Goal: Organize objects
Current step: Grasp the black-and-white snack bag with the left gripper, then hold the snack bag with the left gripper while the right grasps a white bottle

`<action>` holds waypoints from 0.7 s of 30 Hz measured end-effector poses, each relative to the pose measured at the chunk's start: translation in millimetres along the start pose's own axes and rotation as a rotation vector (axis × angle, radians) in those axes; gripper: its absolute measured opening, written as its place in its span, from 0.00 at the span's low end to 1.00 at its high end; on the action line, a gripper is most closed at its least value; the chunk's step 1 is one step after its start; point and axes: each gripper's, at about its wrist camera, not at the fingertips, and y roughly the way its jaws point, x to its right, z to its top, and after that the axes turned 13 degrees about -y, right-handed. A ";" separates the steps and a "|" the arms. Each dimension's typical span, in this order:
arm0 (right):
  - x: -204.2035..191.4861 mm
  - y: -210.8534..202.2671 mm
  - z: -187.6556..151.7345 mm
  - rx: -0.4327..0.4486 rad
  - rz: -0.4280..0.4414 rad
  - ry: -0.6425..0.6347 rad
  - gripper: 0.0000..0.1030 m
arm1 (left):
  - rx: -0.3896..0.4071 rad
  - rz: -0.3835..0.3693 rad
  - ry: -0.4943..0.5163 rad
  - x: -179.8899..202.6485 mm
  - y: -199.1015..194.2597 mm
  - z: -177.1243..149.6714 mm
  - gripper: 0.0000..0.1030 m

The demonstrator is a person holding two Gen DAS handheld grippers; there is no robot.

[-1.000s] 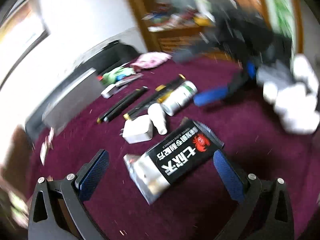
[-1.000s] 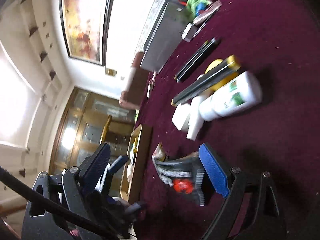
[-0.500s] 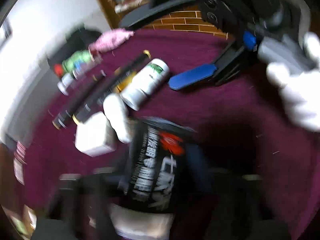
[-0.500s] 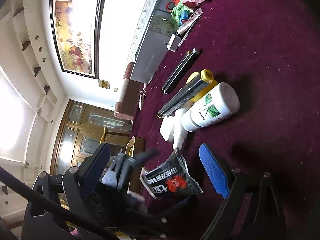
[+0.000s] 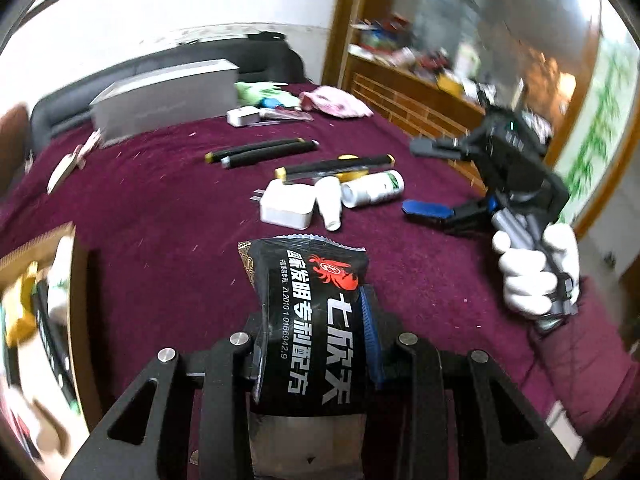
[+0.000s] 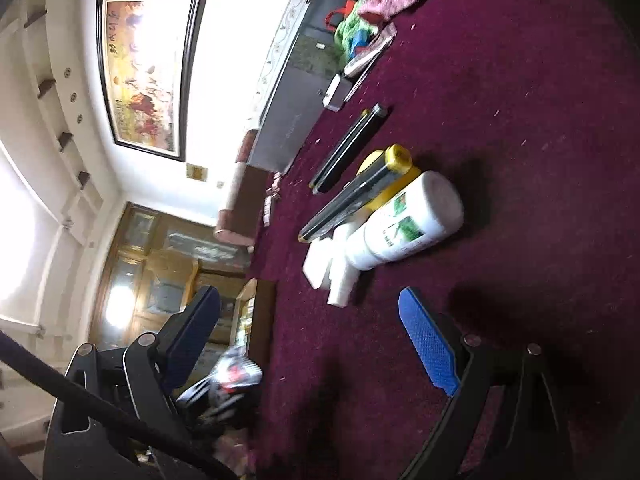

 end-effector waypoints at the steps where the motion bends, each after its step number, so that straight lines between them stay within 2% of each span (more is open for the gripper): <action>1: -2.4 -0.6 0.4 -0.002 -0.033 -0.010 0.89 | 0.003 -0.010 -0.022 -6.0 -5.6 -4.0 0.29; 6: -29.6 3.6 5.3 -0.045 -0.177 -0.078 0.89 | 0.034 -0.010 -0.015 -14.1 -14.4 -12.1 0.29; 10: -61.4 20.3 18.3 -0.107 -0.497 -0.265 0.89 | 0.056 -0.023 -0.001 -16.3 -26.9 -21.6 0.29; 14: -83.5 48.0 23.5 -0.190 -0.712 -0.464 0.89 | 0.043 -0.044 -0.026 -23.9 -27.9 -27.4 0.29; 17: -79.6 61.4 33.5 -0.205 -0.788 -0.509 0.89 | 0.029 -0.052 -0.050 -31.3 -25.5 -29.8 0.29; 21: -53.8 73.2 54.7 -0.217 -0.751 -0.389 0.89 | 0.030 -0.059 -0.066 -35.1 -28.8 -31.6 0.29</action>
